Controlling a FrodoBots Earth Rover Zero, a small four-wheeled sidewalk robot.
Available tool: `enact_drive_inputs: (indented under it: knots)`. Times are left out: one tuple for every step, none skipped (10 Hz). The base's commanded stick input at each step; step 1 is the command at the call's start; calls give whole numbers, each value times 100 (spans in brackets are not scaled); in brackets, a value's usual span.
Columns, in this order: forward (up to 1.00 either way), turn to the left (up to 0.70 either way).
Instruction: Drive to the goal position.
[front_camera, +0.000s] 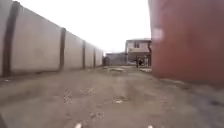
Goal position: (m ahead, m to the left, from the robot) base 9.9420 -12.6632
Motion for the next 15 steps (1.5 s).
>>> enact_drive_inputs:
  knots:
    - [100,-5]
    - [100,-25]
    - [100,-32]
    - [100,-30]
    - [100,7]
    - [100,7]
    - [100,7]
    - [100,7]
    - [100,7]
    - [100,-7]
    - [100,-30]
    - [100,7]
    - [100,7]
    - [100,7]
    - [100,7]
